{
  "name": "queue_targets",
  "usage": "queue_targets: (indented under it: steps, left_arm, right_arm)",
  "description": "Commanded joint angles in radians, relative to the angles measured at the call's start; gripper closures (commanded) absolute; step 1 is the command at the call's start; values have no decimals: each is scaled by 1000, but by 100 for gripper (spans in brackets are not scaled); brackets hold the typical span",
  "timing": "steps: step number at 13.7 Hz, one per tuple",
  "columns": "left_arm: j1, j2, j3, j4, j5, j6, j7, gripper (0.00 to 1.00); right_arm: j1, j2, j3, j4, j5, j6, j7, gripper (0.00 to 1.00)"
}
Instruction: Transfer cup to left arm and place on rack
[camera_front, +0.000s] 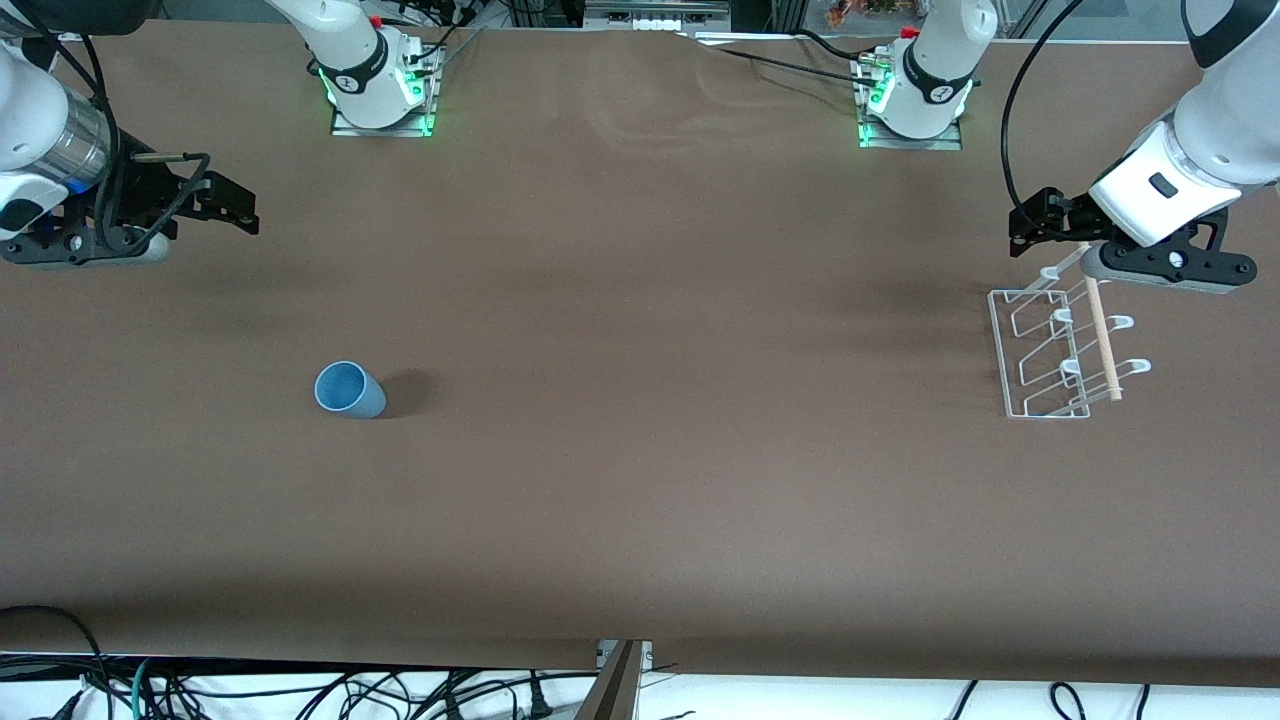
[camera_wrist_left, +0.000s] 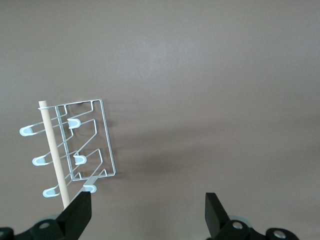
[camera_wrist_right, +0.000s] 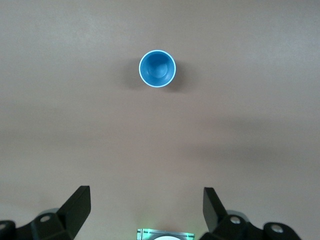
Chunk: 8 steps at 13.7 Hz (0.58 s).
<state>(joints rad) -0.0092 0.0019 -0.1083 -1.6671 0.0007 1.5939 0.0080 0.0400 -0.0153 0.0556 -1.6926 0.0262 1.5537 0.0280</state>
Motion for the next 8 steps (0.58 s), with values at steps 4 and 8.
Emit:
queue_targets:
  steps: [4,8]
  left_arm:
    - [3,-14,-4,-8,-8,-5,-13,0]
    - [5,-14,-4,-8,-8,-5,-13,0]
  right_arm:
    - [-14,12,10,25,3,-3,1,1]
    - [-14,12,10,30,1,15,0,1]
